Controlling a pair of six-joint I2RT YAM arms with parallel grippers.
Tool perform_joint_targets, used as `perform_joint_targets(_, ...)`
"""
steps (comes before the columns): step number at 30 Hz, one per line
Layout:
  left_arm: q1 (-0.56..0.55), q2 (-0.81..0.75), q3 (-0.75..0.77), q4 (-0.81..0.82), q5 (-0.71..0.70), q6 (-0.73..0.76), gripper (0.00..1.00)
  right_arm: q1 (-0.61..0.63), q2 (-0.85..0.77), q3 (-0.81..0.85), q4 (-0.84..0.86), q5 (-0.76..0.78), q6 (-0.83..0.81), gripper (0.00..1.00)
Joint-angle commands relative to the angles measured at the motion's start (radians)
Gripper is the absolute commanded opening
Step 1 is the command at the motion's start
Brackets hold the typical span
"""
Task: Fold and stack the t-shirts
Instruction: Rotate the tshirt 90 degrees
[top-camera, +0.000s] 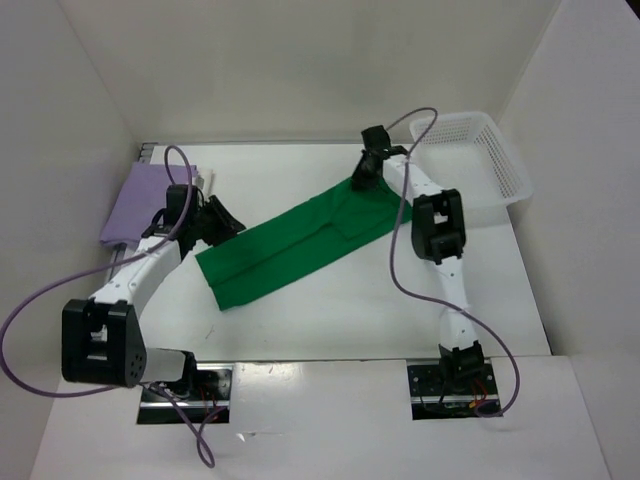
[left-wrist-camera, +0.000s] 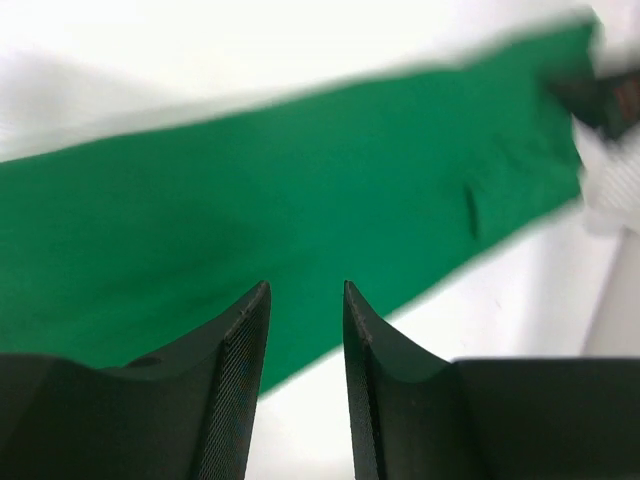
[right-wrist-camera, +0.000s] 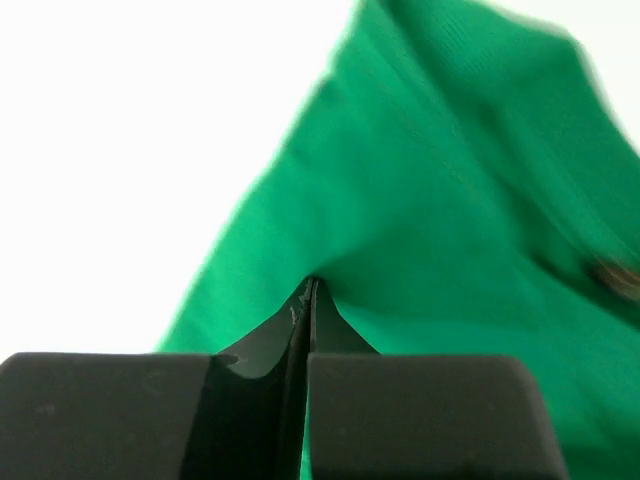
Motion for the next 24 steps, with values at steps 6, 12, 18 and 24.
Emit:
perform_joint_targets(6, -0.093, -0.159, -0.062, -0.084, 0.088, -0.064, 0.43, 0.074, 0.271, 0.779, -0.044, -0.302, 0.040, 0.02)
perform_joint_targets(12, -0.103, -0.194, -0.111, -0.084, 0.099, -0.052, 0.18, 0.135, -0.168, 0.446, -0.090, -0.214, -0.146, 0.26)
perform_joint_targets(18, -0.103, -0.167, -0.053, -0.072, 0.087, 0.013, 0.15, 0.158, -0.680, -0.443, 0.208, -0.173, -0.083, 0.01)
perform_joint_targets(24, -0.103, -0.127, -0.073, -0.024, 0.127, 0.013, 0.15, -0.038, -0.681, -0.725, 0.203, -0.084, -0.086, 0.00)
